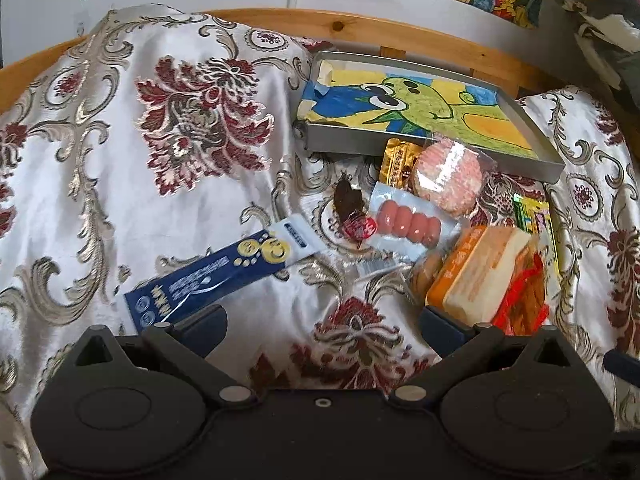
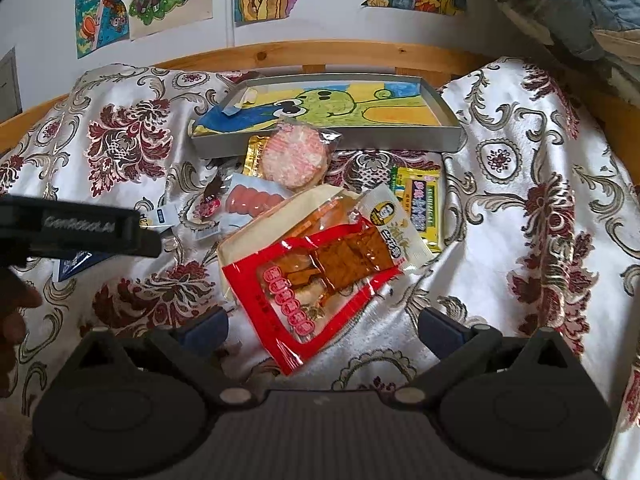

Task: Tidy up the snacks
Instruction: 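Grasp the orange bread pack with the left tool while the right tool grasps the red pack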

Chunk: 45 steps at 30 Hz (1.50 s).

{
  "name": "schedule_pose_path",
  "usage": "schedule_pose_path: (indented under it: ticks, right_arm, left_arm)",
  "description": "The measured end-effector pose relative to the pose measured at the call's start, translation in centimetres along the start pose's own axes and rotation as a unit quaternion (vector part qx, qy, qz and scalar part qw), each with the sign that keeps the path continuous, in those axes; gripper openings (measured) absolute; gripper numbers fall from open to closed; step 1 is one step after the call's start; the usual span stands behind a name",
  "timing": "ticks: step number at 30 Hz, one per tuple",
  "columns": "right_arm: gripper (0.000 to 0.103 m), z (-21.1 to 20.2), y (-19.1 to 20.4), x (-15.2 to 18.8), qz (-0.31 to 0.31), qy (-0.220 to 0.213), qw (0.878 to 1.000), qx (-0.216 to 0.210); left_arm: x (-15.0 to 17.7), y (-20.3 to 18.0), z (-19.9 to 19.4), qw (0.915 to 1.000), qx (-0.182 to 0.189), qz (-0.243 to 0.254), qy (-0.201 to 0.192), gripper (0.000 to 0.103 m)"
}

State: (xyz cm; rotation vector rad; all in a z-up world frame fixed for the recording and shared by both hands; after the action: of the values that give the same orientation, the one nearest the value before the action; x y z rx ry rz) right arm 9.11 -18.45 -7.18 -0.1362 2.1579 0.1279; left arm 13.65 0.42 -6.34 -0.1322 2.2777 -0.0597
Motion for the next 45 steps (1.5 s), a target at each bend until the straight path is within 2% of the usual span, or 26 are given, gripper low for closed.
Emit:
schedule_pose_path:
  ticks: [5,8,12,17,27,31,34,41,43,45]
  right_arm:
    - [0.103,1.2,1.4,-0.5,-0.039,0.007,0.999,-0.011]
    - [0.103,1.9,2.5,-0.7,-0.071,0.004,0.997,-0.011]
    - [0.103,3.1,3.6,-1.3,-0.112,-0.002,0.994,0.013]
    - [0.103,4.9,3.5,-1.0,-0.152,0.03,0.986,0.064]
    - [0.103,3.8,-1.1,-0.1,-0.057,0.027,0.996,0.067]
    - [0.103,3.3,-1.5,0.0,-0.066,0.019,0.996,0.065]
    - [0.103,3.0,-1.8,-0.2,-0.069,0.007,0.993,0.092]
    - [0.103,0.6,-4.5,-0.2,-0.012,-0.021,0.99,0.136]
    - [0.103,0.6,-5.0,-0.3,0.0,-0.024,0.991,0.13]
    - [0.1,1.0,-5.2,-0.2,0.025,-0.019,0.994,0.102]
  left_arm:
    - [-1.5,-0.6,1.0,0.9999,0.013,0.002,-0.009,0.102]
    - [-2.3,-1.0,1.3,0.9988,0.044,-0.008,-0.021,0.102]
    - [-2.4,-1.8,1.9,0.996,0.086,-0.01,-0.023,0.102]
    - [-2.1,-2.7,2.8,0.9919,0.125,-0.017,-0.014,0.102]
    - [-1.0,-2.9,3.3,0.9905,0.137,-0.011,0.0,0.102]
    - [-0.8,-3.5,3.2,0.9886,0.15,0.004,-0.001,0.102]
    - [-0.6,-4.0,3.2,0.9872,0.159,0.009,0.002,0.102]
    - [-0.4,-6.3,3.8,0.9798,0.195,0.043,0.007,0.102]
    - [-0.3,-7.1,4.2,0.978,0.201,0.057,0.008,0.102]
    - [-0.3,-7.9,4.5,0.9753,0.21,0.067,0.006,0.099]
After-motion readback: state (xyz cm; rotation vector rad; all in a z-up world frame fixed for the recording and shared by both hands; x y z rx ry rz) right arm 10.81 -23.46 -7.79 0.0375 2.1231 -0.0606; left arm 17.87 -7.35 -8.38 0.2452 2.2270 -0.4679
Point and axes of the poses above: each gripper's, at about its wrist camera, not at the fingertips, and z roughly the way its jaws point, y to its left, x to its underside, the point moved 9 cm from there along z, roughly the way its jaws point, and after that the axes turned 1 degree about -y, right-handed, at the moved point
